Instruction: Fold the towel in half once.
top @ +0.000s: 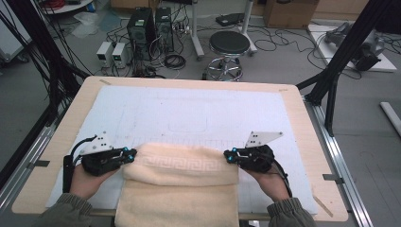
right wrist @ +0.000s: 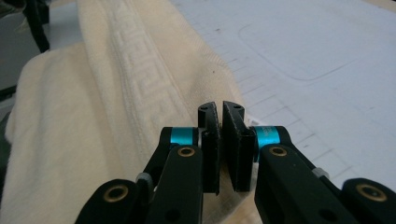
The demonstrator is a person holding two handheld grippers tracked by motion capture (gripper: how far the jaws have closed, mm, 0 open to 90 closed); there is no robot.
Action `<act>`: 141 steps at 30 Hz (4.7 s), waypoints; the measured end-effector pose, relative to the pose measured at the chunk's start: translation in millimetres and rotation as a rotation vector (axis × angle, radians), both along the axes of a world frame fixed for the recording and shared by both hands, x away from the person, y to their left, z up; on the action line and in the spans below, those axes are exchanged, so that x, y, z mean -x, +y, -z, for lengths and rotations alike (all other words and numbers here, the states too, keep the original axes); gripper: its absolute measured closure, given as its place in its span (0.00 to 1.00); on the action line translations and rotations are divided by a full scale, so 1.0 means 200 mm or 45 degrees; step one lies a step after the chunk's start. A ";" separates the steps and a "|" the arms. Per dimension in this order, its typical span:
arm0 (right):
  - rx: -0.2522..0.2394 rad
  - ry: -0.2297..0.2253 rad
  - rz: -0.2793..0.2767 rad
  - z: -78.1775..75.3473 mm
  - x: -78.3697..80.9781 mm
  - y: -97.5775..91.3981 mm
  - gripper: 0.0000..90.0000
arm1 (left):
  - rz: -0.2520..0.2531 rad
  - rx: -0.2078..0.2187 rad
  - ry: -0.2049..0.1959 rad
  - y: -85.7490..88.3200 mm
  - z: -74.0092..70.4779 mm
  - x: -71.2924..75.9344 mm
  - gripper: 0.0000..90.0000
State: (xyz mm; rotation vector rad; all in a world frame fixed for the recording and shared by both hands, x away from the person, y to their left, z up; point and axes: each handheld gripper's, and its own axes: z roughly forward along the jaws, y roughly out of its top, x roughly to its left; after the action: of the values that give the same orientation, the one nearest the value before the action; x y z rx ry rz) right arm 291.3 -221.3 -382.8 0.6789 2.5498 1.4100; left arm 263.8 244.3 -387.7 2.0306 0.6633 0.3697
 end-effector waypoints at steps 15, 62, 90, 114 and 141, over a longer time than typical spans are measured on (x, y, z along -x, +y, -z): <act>0.013 -0.029 -0.106 -0.01 0.27 0.00 0.95 | 0.117 -0.043 0.005 0.02 0.02 0.27 0.95; 0.173 0.165 0.085 0.29 -0.15 -0.01 0.52 | -0.123 -0.106 0.262 0.05 0.26 -0.18 0.53; 0.146 0.034 0.353 0.00 -0.68 -0.04 0.92 | -0.425 -0.041 0.086 -0.14 -0.04 -0.75 0.92; 0.063 0.002 0.189 -0.08 -0.26 -0.08 0.49 | -0.164 -0.003 0.106 -0.09 0.02 -0.46 0.59; 0.167 0.112 -0.042 0.23 0.02 -0.04 0.84 | -0.056 -0.030 0.206 -0.11 0.16 -0.36 0.93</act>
State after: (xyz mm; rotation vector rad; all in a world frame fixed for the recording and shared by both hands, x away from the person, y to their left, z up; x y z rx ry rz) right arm 287.7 -229.9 -429.2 0.6943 2.7043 1.2352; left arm 336.3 222.0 -419.1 2.0859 0.8072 0.2413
